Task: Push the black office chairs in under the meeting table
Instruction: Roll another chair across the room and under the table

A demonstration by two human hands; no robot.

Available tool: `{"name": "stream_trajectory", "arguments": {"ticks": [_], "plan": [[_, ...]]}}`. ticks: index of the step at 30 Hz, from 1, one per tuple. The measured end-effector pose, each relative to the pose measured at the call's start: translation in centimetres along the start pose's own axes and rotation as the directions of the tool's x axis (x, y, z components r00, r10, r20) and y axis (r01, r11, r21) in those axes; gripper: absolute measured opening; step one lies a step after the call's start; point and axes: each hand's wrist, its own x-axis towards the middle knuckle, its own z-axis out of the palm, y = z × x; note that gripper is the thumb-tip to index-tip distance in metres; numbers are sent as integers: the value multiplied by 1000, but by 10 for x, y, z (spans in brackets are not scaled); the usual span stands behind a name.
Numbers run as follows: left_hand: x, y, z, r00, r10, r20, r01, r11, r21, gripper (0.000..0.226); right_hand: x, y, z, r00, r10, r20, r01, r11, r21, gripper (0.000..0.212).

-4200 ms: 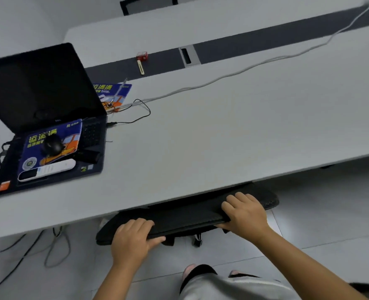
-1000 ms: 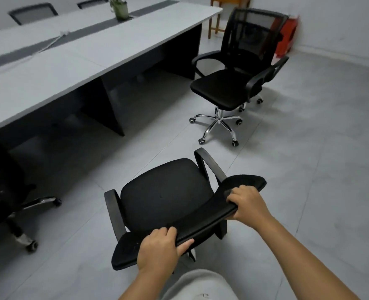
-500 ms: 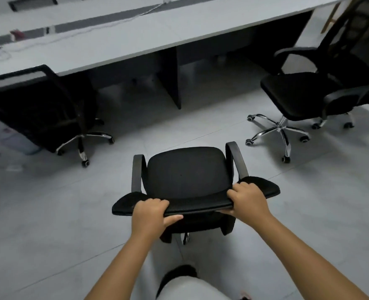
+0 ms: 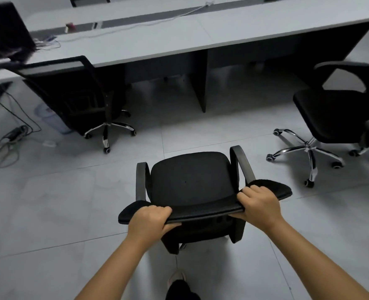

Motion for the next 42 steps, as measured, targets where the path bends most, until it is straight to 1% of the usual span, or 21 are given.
{"name": "stream_trajectory", "arguments": {"ticks": [3, 8, 11, 12, 15, 16, 18, 20, 22, 25, 28, 30, 33, 35, 37, 39, 40, 42], "plan": [[17, -13, 13, 995, 0, -99, 0, 1000, -3, 70, 21, 11, 19, 1000, -1, 8, 1, 1000, 17, 64], [63, -54, 32, 993, -28, -118, 32, 999, 31, 70, 70, 28, 63, 1000, 14, -10, -13, 999, 40, 65], [92, -89, 43, 982, -15, -188, 22, 999, 38, 70, 108, 30, 95, 1000, 12, 7, -13, 1000, 28, 65], [102, -102, 46, 982, -10, -190, 19, 999, 43, 71, 122, 30, 103, 999, 19, 28, -19, 1000, 10, 64], [136, -135, 54, 987, 18, -162, -4, 996, 84, 73, 157, 34, 126, 996, 28, 87, -25, 999, -37, 50], [148, -146, 58, 988, 31, -150, -18, 996, 86, 72, 165, 37, 134, 995, 28, 99, -23, 999, -45, 49], [174, -167, 68, 990, 57, -127, -46, 995, 85, 64, 181, 46, 153, 996, 32, 80, -28, 998, -56, 52], [200, -182, 76, 993, 64, -103, -57, 996, 75, 51, 200, 57, 169, 998, 45, 45, -42, 998, -52, 61], [222, -193, 86, 995, 43, -88, -38, 998, 55, 47, 220, 69, 184, 999, 27, 30, -25, 998, -59, 59], [253, -211, 99, 998, -1, -69, 5, 998, 56, 46, 258, 87, 207, 996, 8, 84, -2, 997, -73, 49], [290, -234, 109, 999, 16, -33, -13, 997, 75, 45, 293, 106, 234, 991, 0, 135, 9, 998, -69, 49], [315, -251, 119, 999, 27, -42, -23, 996, 81, 51, 315, 119, 252, 992, 10, 125, -4, 999, -43, 49], [352, -274, 138, 996, 13, -85, -9, 999, 48, 70, 348, 139, 280, 997, 3, 73, -1, 1000, -25, 56], [378, -287, 151, 996, -2, -92, 7, 998, 56, 73, 373, 157, 300, 997, -22, 78, 23, 1000, -15, 52], [408, -295, 158, 999, -27, -37, 29, 997, 71, 65, 398, 177, 318, 994, -28, 110, 27, 1000, 10, 51], [442, -303, 163, 998, -50, 37, 47, 995, 91, 44, 424, 198, 336, 990, -9, 142, 6, 1000, 23, 52], [459, -306, 166, 996, -59, 67, 53, 994, 93, 40, 435, 207, 345, 989, -10, 147, 6, 1000, 27, 52], [490, -315, 174, 992, -85, 89, 75, 991, 108, 44, 457, 226, 366, 989, -20, 146, 15, 999, 35, 53]]}}
